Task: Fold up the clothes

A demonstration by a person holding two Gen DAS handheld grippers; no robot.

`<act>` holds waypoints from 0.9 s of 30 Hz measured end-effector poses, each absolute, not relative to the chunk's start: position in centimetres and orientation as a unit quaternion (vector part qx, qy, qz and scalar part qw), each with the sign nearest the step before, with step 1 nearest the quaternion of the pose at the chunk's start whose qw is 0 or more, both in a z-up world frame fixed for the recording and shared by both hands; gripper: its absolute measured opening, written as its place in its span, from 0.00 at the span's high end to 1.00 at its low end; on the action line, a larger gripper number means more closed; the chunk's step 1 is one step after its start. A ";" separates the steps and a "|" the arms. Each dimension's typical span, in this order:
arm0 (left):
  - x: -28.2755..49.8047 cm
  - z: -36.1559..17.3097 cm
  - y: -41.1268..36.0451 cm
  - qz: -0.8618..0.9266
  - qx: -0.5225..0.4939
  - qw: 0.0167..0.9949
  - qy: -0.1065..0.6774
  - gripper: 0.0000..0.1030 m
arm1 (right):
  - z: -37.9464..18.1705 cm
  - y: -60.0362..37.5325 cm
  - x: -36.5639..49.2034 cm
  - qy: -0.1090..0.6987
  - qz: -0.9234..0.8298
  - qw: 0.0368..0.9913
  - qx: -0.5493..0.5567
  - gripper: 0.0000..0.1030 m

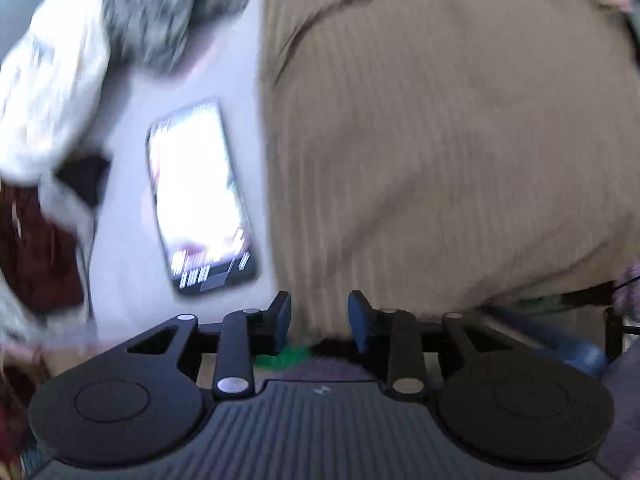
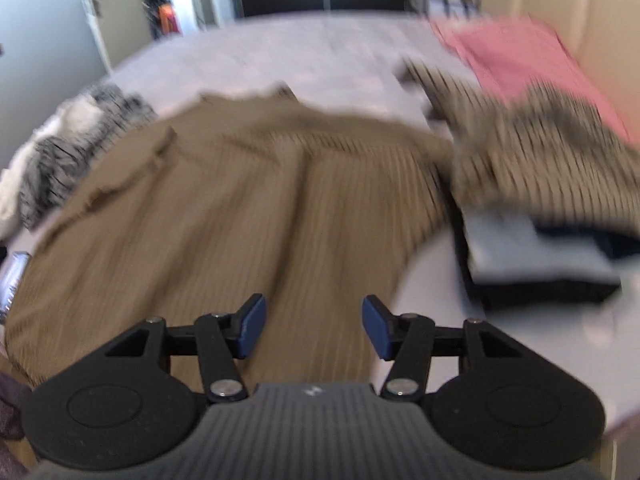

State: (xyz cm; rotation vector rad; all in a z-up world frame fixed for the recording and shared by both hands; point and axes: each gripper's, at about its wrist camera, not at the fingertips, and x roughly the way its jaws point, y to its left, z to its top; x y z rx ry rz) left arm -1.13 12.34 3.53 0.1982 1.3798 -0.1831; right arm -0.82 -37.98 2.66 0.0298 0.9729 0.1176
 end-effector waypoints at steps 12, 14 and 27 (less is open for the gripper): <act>1.6 1.4 -0.7 -0.234 0.139 0.770 0.578 0.63 | -5.7 -38.3 -3.3 0.547 0.128 0.823 -0.088 0.46; 2.2 0.5 -1.5 -0.244 0.137 0.766 0.579 0.63 | -6.5 -39.0 -3.1 0.550 0.143 0.820 -0.065 0.60; 3.1 -1.6 -2.4 -0.252 0.123 0.754 0.594 0.63 | -5.3 -43.2 -6.7 0.652 0.123 0.746 0.058 0.99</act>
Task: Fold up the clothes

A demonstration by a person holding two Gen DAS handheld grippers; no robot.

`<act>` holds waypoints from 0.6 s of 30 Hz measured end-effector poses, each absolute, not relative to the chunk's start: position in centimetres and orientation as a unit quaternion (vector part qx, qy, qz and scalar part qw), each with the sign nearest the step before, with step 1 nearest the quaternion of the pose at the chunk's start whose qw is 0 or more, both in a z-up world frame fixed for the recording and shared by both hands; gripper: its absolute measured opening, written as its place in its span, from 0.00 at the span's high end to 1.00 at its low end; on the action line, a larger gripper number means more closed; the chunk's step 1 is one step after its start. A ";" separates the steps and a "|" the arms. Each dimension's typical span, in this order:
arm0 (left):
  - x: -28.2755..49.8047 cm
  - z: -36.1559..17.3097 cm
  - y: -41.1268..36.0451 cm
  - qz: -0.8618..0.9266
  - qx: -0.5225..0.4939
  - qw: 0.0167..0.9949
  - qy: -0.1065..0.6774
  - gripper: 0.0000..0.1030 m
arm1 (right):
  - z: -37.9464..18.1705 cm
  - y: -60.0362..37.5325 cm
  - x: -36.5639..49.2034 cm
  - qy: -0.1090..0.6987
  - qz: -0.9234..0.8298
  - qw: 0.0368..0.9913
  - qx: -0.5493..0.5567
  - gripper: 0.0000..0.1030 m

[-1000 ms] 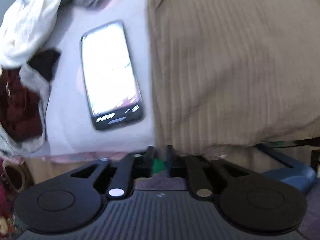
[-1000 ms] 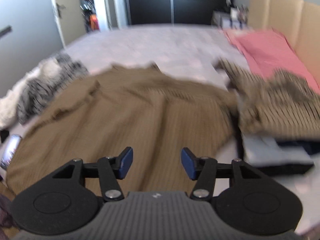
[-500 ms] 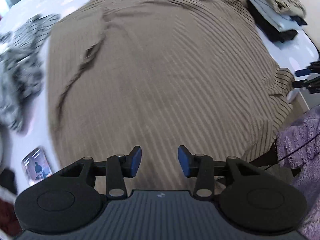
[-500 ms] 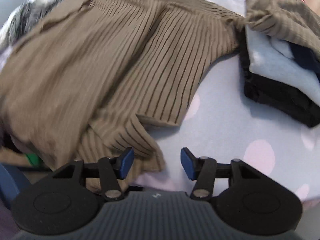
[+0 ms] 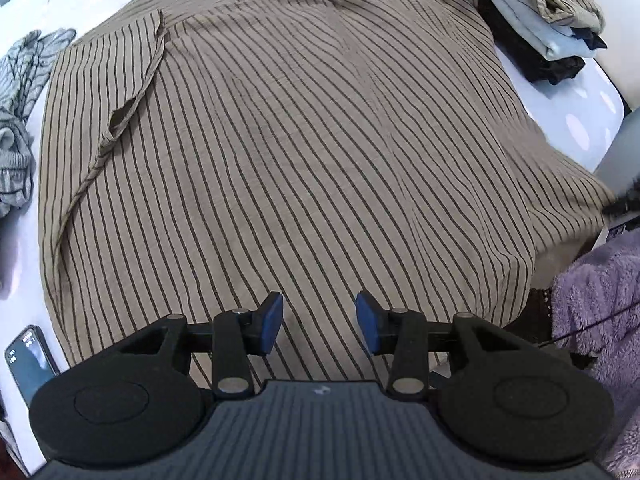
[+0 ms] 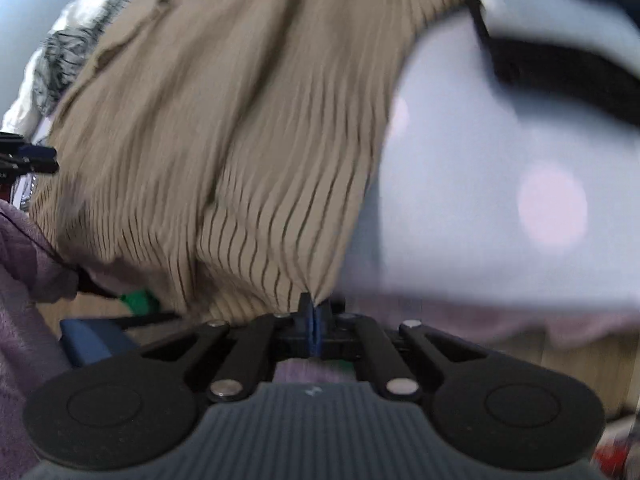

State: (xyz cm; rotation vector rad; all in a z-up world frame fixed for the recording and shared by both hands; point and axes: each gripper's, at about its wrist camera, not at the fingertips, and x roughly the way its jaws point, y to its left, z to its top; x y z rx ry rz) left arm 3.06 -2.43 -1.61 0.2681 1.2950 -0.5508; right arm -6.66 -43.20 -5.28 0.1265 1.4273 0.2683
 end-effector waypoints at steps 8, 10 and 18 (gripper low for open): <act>3.4 -2.1 -2.8 -0.251 0.136 0.749 0.599 0.63 | -8.6 -45.1 -7.5 0.706 0.050 0.705 0.050 0.94; 3.5 -2.4 -2.5 -0.241 0.141 0.748 0.602 0.63 | -8.1 -44.9 -7.3 0.707 0.031 0.706 0.012 0.85; 5.1 -0.8 -1.3 -0.236 0.116 0.771 0.579 0.63 | -0.3 -44.7 -3.9 0.557 0.008 0.831 0.003 0.68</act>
